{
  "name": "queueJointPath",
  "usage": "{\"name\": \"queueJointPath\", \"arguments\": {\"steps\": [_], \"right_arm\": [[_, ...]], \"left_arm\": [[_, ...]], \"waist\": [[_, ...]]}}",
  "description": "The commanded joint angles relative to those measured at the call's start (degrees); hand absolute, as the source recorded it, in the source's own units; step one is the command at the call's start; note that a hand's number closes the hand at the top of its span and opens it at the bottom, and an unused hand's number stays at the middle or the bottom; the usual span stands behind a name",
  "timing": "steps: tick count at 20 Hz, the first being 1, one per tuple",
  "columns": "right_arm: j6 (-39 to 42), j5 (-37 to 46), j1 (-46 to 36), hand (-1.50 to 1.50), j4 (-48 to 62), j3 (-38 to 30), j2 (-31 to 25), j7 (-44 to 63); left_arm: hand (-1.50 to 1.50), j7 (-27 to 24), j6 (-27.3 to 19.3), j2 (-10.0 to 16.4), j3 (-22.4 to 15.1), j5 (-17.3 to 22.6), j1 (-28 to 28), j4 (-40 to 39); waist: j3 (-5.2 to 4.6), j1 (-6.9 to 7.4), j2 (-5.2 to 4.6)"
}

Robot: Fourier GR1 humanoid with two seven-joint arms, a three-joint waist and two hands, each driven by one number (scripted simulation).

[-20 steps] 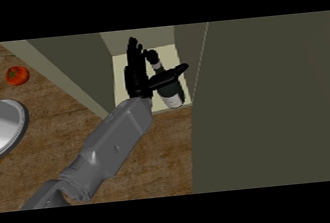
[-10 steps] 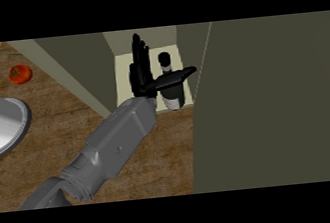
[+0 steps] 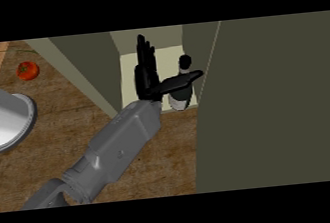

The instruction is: Pick up the wine, place it into the cabinet and close the cabinet

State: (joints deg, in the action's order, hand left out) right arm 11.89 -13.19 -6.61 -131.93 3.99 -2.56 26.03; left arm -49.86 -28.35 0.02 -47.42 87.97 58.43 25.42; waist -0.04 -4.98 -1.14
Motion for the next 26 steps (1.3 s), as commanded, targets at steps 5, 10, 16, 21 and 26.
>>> {"name": "queueJointPath", "arguments": {"steps": [5,10,16,21,26], "right_arm": [[0.84,-0.03,2.51,-1.5,0.08,-0.52,0.19,-2.68],[-2.51,4.7,1.44,-1.5,-1.49,4.9,2.4,1.16],[-4.42,3.59,-1.19,-1.5,-3.03,0.35,1.0,3.56],[-0.83,4.72,5.79,-1.5,-1.82,1.7,1.33,-3.0],[-3.01,3.06,2.68,-1.5,-4.71,1.3,0.51,3.17]], "left_arm": [[-1.5,-1.68,4.19,-0.02,-4.02,-0.06,-3.34,2.69],[-1.5,-5.1,-1.99,-0.02,-7.29,0.42,-5.7,8.45],[-1.5,-4.92,-2.76,-0.01,-4.98,-3.92,-9.41,13.36],[-1.5,-5.09,-4.67,-0.01,-4.04,-10.2,-13.97,17.89],[-1.5,-2.98,-5.82,4.55,-4.09,-16.14,-20.04,28.47]], "waist": [[0.04,1.78,0.43],[0.0,2.26,0.65],[0.02,4.23,1.08],[0.06,4.85,1.23],[0.04,5.18,1.33]]}}
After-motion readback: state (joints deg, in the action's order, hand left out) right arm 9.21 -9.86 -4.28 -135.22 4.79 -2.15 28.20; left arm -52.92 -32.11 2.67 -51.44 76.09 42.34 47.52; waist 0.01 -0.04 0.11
